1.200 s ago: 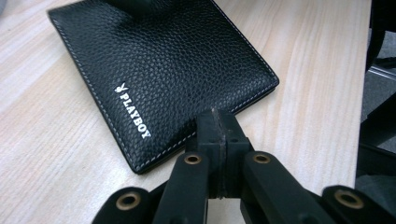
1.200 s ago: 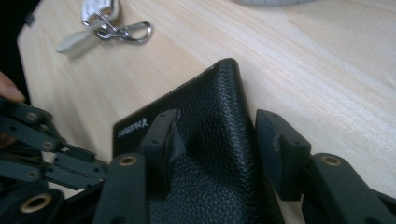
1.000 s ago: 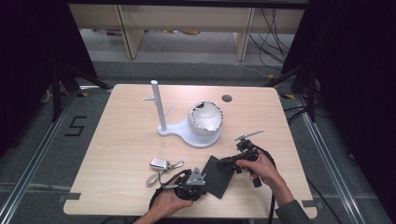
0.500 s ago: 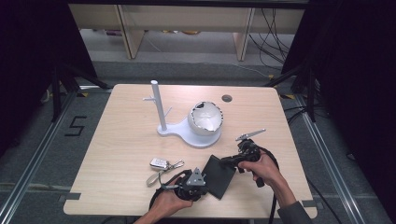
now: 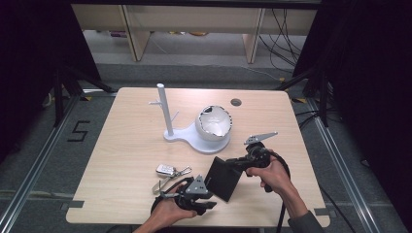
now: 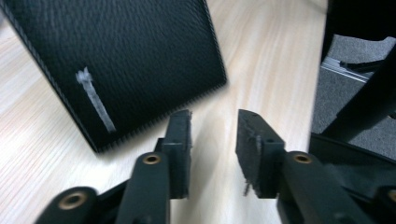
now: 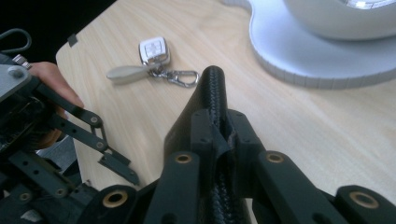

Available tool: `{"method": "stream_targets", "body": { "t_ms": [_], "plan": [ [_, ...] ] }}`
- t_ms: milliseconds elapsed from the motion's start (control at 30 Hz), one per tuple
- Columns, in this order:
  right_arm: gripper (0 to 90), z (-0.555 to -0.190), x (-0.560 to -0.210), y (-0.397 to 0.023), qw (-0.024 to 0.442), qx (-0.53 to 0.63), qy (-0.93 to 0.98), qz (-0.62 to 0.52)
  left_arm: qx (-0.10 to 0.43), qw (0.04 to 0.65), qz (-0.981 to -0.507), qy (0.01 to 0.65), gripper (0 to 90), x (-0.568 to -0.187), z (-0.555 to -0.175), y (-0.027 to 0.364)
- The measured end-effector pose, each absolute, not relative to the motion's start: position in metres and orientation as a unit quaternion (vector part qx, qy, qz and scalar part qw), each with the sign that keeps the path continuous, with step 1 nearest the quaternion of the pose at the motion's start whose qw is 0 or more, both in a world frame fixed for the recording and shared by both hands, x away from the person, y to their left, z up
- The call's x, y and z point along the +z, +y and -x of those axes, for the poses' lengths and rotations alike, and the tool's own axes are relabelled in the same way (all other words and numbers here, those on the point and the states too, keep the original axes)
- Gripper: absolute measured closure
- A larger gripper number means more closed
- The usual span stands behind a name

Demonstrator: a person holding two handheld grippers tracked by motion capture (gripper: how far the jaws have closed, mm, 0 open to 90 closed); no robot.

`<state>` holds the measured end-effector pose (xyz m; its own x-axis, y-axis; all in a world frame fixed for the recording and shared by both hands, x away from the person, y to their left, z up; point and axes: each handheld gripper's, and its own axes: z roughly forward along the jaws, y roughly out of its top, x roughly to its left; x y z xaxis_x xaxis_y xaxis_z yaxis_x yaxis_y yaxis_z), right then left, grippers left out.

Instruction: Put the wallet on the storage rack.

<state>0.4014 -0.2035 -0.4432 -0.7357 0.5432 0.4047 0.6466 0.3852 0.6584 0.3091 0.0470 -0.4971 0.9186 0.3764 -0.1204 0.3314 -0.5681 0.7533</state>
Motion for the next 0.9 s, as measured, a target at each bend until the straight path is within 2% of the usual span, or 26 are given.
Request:
{"method": "stream_targets", "body": {
  "t_ms": [167, 200, 567, 633, 700, 900],
  "plan": [
    [83.6, -0.405, -0.428, -0.205, 0.031, -0.435, -0.833, 0.341, 0.037, 0.423, -0.881, 0.208, 54.6, -0.491, -0.299, 0.072],
    [83.6, -0.405, -0.424, -0.205, 0.038, -0.436, -0.831, 0.342, 0.040, 0.419, -0.883, 0.207, 53.6, -0.490, -0.298, 0.078],
    [83.7, -0.423, -0.381, -0.215, -0.006, -0.453, -0.821, 0.348, 0.064, 0.440, -0.860, 0.251, 43.9, -0.481, -0.292, 0.125],
    [83.6, -0.424, -0.378, -0.215, 0.003, -0.453, -0.815, 0.362, 0.066, 0.442, -0.856, 0.259, 43.2, -0.480, -0.292, 0.128],
    [83.6, -0.432, -0.373, -0.219, -0.017, -0.452, -0.818, 0.355, 0.069, 0.441, -0.851, 0.277, 41.3, -0.478, -0.291, 0.136],
    [83.7, -0.446, -0.359, -0.225, -0.020, -0.464, -0.804, 0.372, 0.094, 0.437, -0.839, 0.309, 37.0, -0.476, -0.293, 0.160]
  ]
}}
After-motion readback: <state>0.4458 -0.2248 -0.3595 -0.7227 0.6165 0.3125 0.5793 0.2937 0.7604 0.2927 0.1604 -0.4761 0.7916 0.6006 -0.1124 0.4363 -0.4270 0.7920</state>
